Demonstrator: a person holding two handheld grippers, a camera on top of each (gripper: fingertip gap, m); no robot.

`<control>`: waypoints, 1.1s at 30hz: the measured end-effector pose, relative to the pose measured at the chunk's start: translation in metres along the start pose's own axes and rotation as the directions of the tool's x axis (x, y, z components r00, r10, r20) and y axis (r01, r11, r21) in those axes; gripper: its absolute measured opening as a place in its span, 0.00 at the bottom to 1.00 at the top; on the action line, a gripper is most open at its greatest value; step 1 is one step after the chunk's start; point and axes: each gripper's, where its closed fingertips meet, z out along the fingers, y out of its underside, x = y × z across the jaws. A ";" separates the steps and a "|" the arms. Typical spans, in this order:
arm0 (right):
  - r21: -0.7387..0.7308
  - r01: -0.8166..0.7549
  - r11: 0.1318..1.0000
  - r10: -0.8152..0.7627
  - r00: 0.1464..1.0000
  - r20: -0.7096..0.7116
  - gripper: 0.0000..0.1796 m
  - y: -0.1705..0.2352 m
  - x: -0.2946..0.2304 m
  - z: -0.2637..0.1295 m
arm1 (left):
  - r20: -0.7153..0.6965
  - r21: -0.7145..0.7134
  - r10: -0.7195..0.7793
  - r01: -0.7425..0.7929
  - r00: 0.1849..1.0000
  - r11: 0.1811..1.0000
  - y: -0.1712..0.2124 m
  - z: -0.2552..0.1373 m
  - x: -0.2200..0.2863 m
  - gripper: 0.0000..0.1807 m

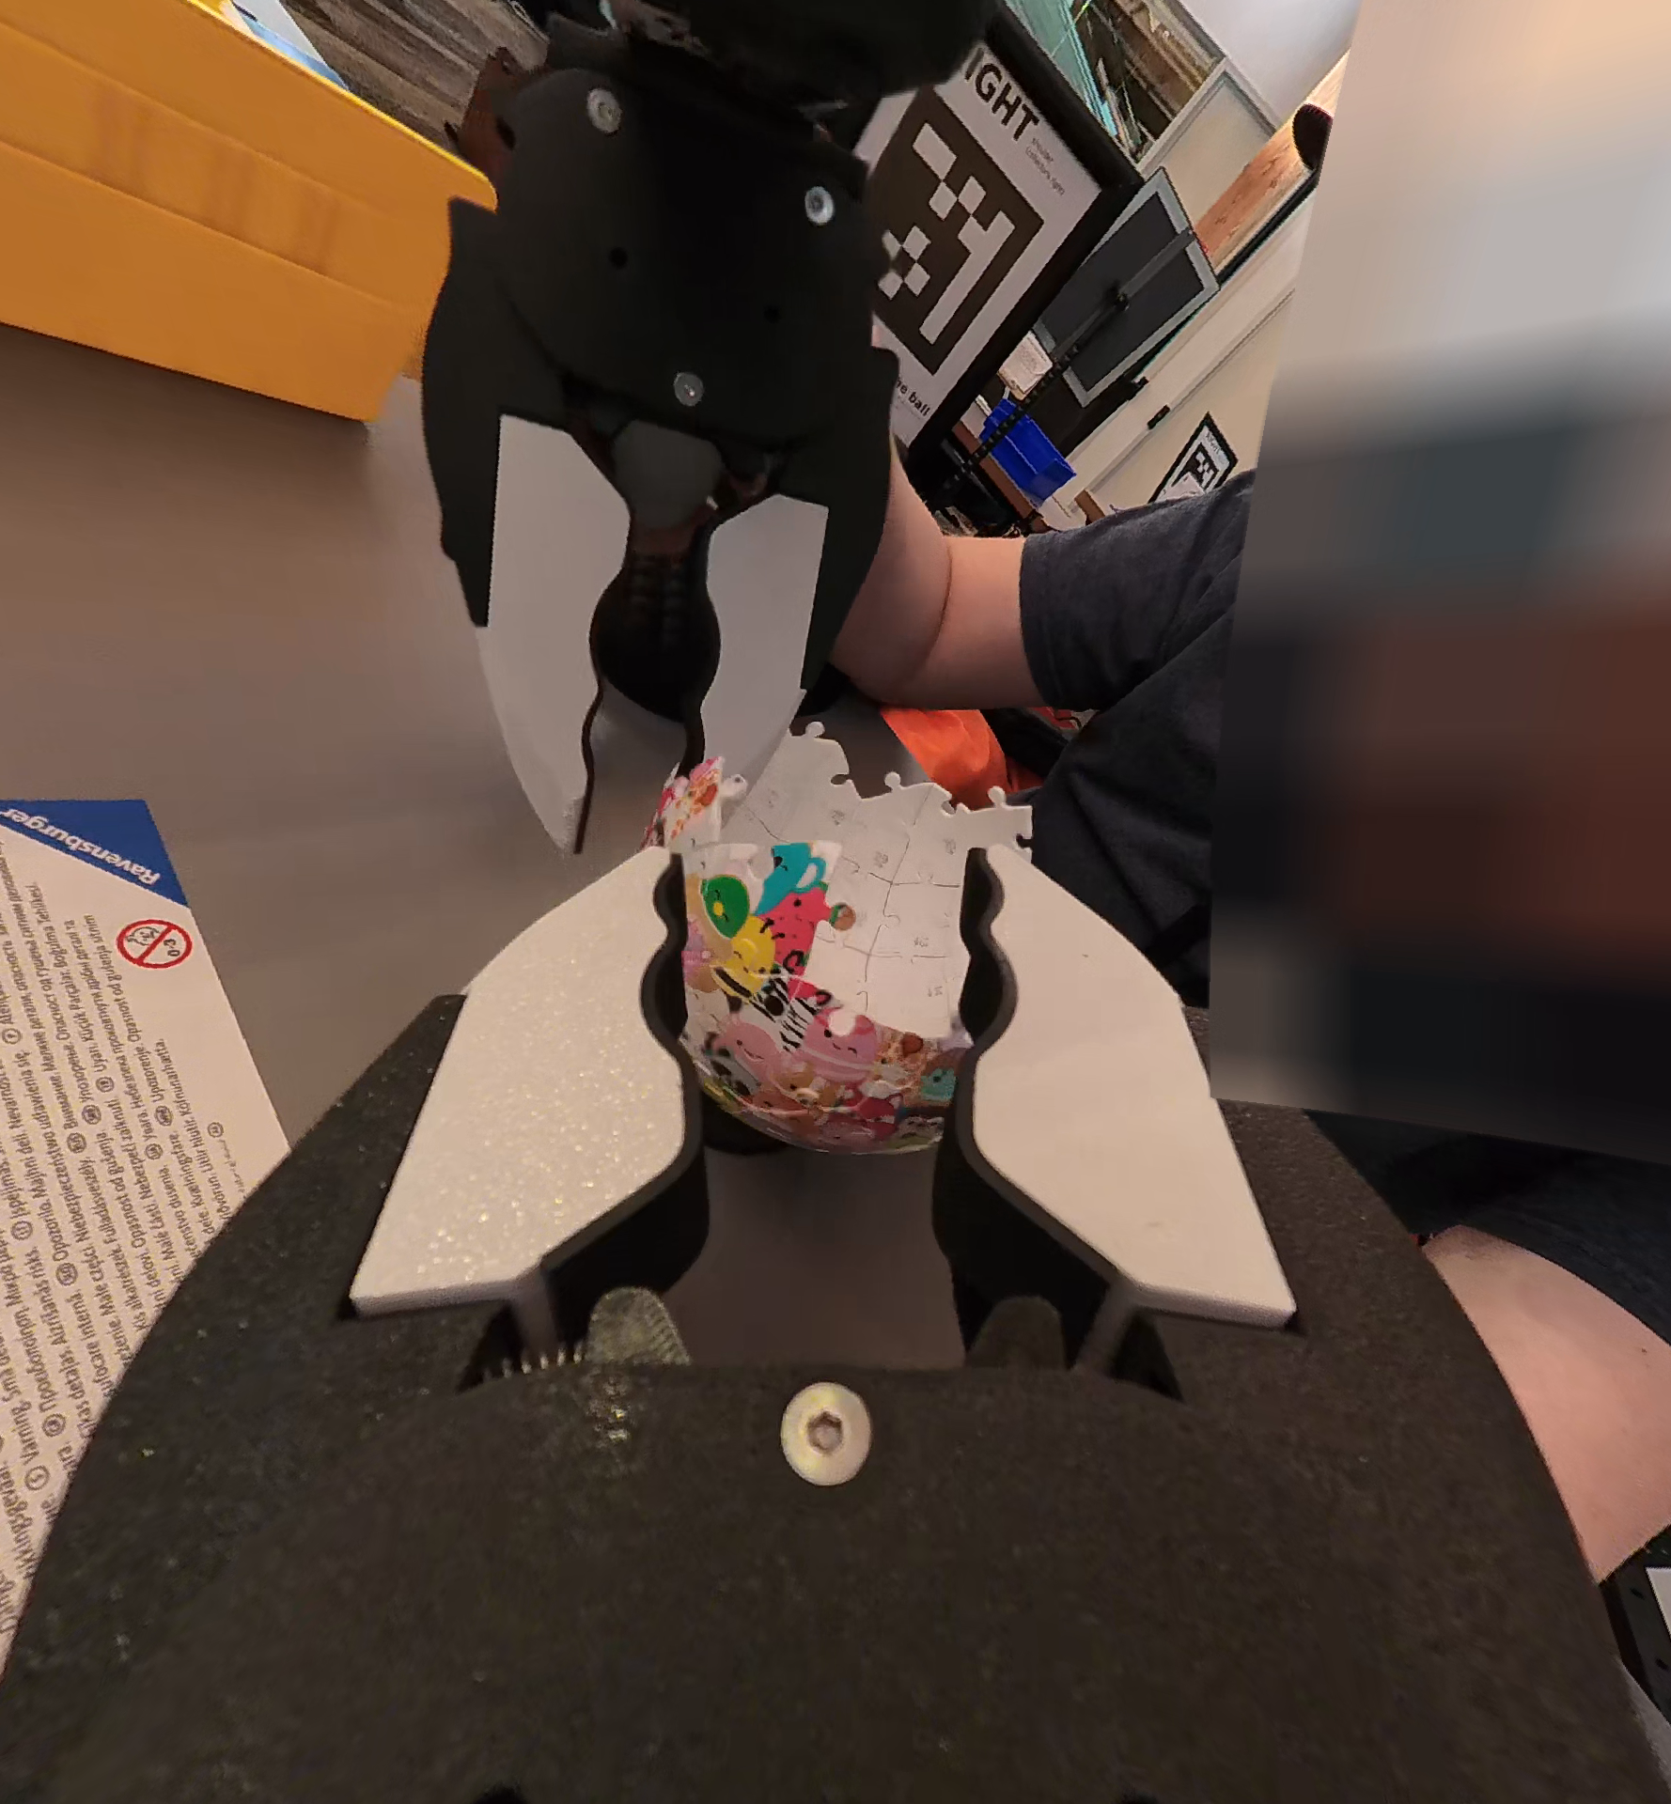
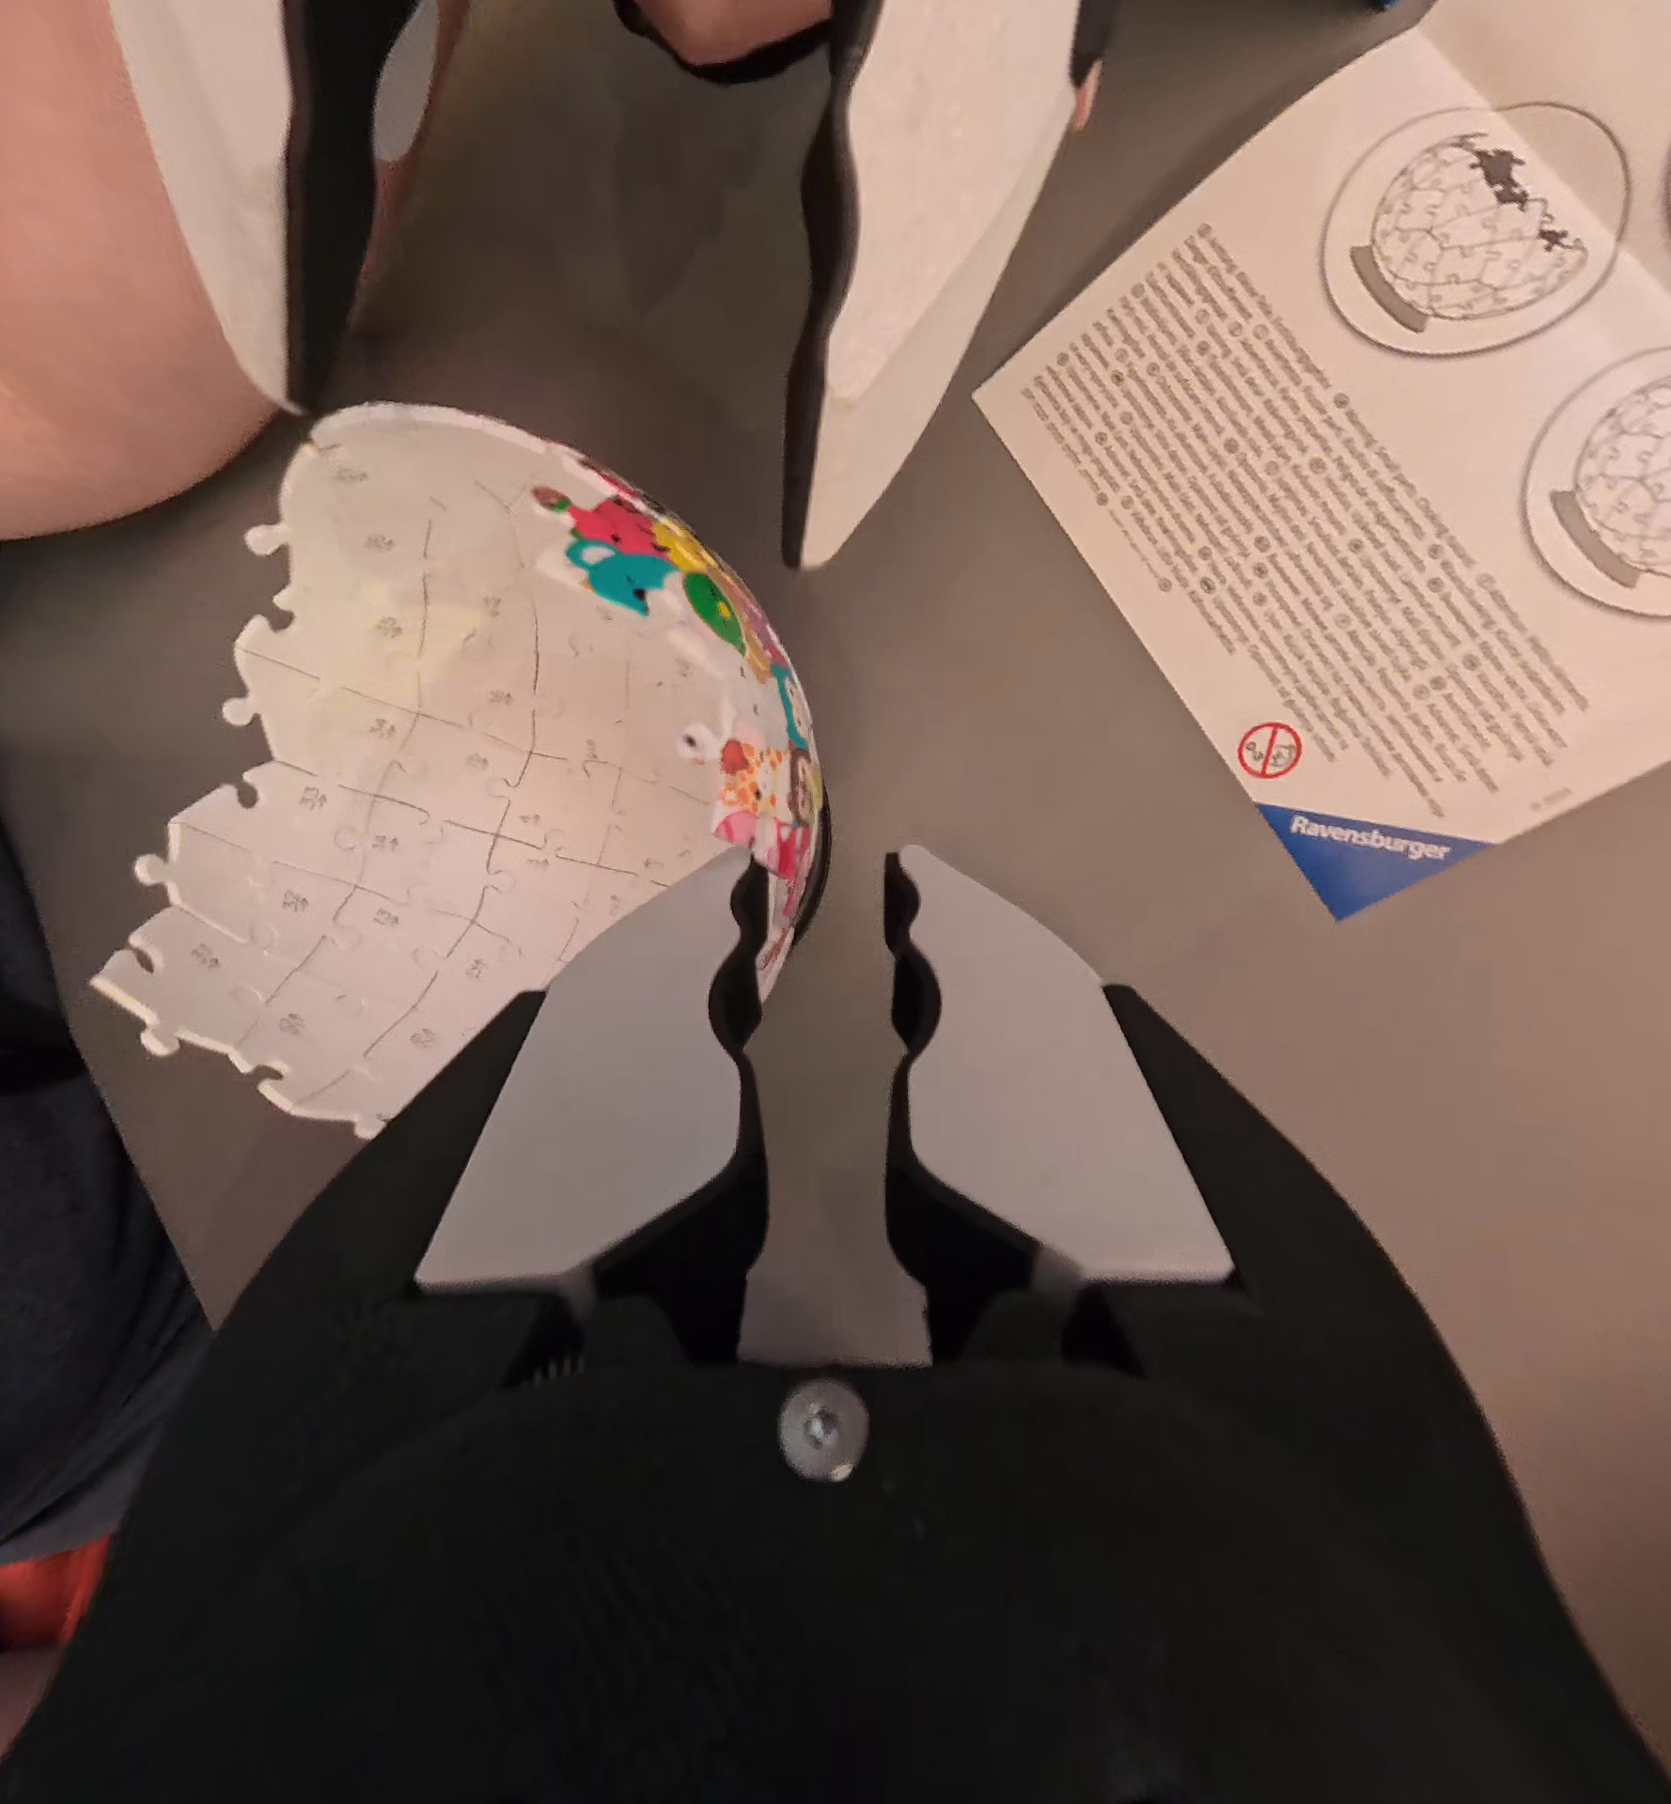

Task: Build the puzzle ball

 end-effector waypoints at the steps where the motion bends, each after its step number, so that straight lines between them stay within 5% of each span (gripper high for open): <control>1: -0.002 -0.001 1.000 0.001 1.000 -0.021 0.13 0.000 0.001 -0.001 | 0.002 0.000 0.001 -0.001 1.000 1.000 0.000 0.000 0.000 0.30; 15: 0.068 -0.141 0.988 0.151 0.971 -0.183 0.21 0.005 -0.002 -0.021 | 0.008 0.015 0.010 -0.010 1.000 1.000 -0.002 -0.004 0.002 0.30; 24: 0.023 -0.171 0.985 0.173 0.970 -0.173 0.17 0.006 -0.001 -0.013 | 0.003 0.006 0.005 -0.005 1.000 1.000 -0.002 -0.001 0.002 0.30; 33: 0.117 -0.150 0.982 0.169 0.970 -0.173 0.17 -0.002 -0.009 -0.046 | 0.012 0.007 0.000 -0.001 1.000 1.000 -0.002 -0.004 0.002 0.29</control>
